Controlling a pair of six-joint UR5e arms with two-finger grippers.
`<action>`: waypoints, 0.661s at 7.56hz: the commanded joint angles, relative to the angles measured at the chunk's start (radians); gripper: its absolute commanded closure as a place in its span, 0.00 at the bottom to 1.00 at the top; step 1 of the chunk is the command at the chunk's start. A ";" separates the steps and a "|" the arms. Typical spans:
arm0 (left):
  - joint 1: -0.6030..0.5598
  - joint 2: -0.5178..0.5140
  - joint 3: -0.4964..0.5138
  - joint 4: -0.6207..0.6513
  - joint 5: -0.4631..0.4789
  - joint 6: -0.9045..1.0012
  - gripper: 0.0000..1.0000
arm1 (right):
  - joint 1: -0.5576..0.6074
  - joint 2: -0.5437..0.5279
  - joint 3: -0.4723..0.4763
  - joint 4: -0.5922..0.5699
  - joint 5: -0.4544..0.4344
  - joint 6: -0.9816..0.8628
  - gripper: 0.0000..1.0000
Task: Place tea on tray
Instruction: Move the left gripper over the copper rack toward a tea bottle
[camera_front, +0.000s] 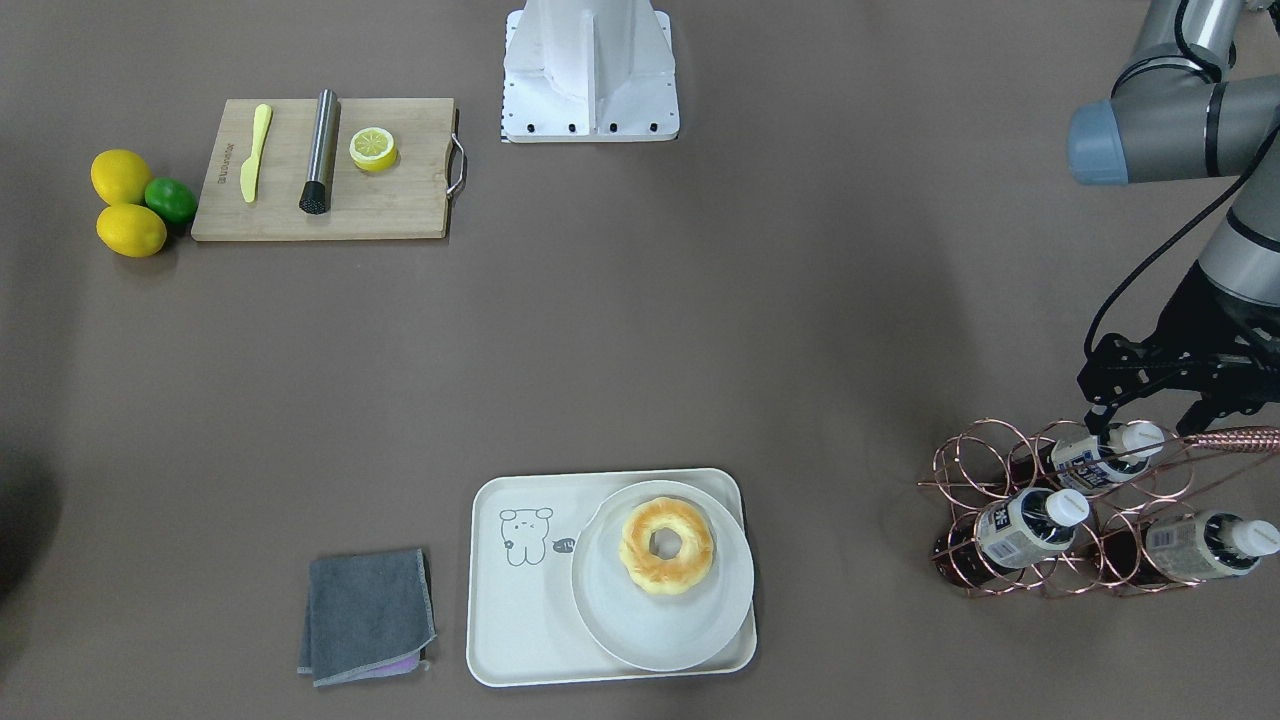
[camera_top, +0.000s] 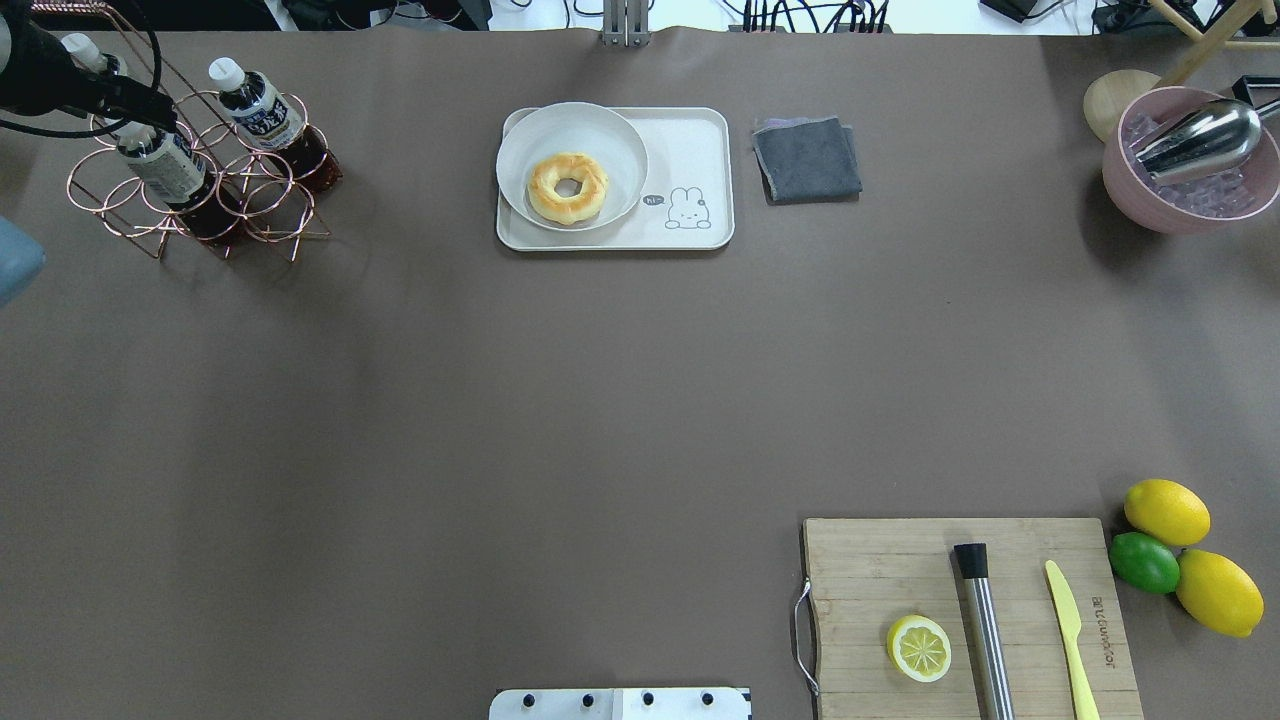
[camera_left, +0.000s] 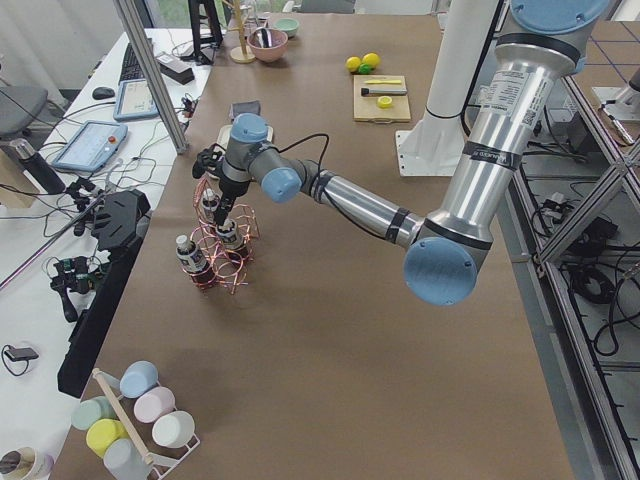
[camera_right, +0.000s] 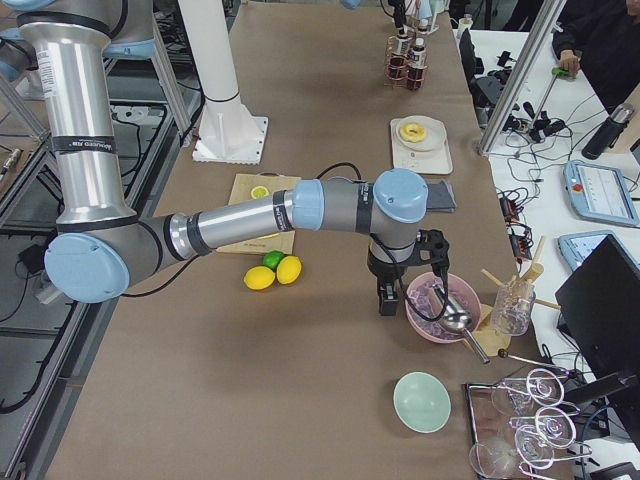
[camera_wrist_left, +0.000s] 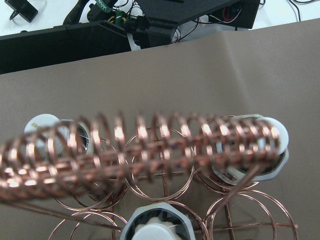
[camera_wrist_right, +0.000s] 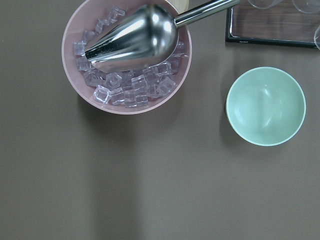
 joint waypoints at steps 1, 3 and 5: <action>-0.008 0.002 0.022 -0.004 0.000 0.029 0.11 | 0.000 0.005 0.002 0.002 0.000 0.013 0.00; -0.009 0.002 0.023 -0.004 0.000 0.026 0.28 | -0.002 0.007 0.002 0.002 0.000 0.014 0.00; -0.009 0.002 0.023 -0.004 -0.002 0.020 0.50 | -0.002 0.013 0.002 0.002 0.000 0.016 0.00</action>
